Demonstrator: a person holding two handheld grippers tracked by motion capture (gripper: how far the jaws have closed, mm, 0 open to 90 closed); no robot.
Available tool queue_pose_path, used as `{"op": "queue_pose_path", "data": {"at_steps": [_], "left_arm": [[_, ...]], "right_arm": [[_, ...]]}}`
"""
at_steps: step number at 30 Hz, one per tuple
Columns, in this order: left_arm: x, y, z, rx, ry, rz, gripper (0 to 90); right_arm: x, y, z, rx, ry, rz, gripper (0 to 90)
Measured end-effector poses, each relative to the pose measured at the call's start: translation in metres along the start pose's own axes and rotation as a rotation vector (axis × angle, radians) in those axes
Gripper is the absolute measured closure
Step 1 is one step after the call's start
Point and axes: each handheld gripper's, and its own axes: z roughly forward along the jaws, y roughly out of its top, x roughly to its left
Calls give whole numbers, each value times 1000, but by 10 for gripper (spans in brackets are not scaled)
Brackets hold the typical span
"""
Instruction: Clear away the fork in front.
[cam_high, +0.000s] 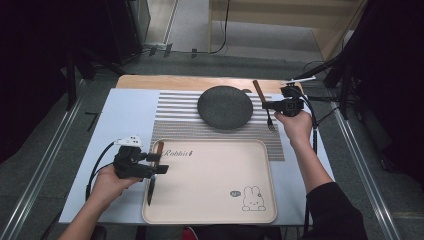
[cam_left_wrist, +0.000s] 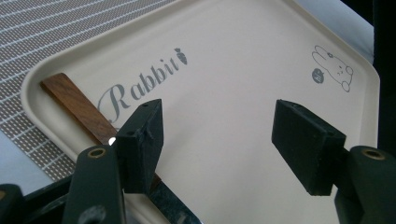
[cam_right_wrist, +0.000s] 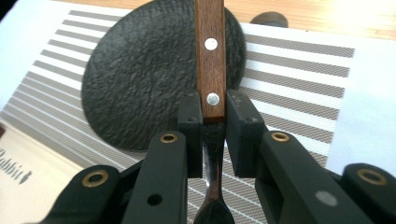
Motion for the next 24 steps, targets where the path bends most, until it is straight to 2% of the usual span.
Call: {"op": "queue_pose_path", "data": {"at_steps": [9,11,18,21,24], "left_arm": [[5,9,3,-10,20,-14,337],[7,14,4,-11,20,-27,337],[11,32,9,-26,39,-24,337],[15,41,10,-40,19,-36,336],[18,51,11,-58,21,-49,337]], "right_arm": [[14,-7,4,-12,30,-37,762],[17,-8,5,-24,25,-55,762],[32,-9,8,-54,54,-92,762],[38,-9,9,-63,70,-98,762],[44,-9,11,-66,83,-108,762]]}}
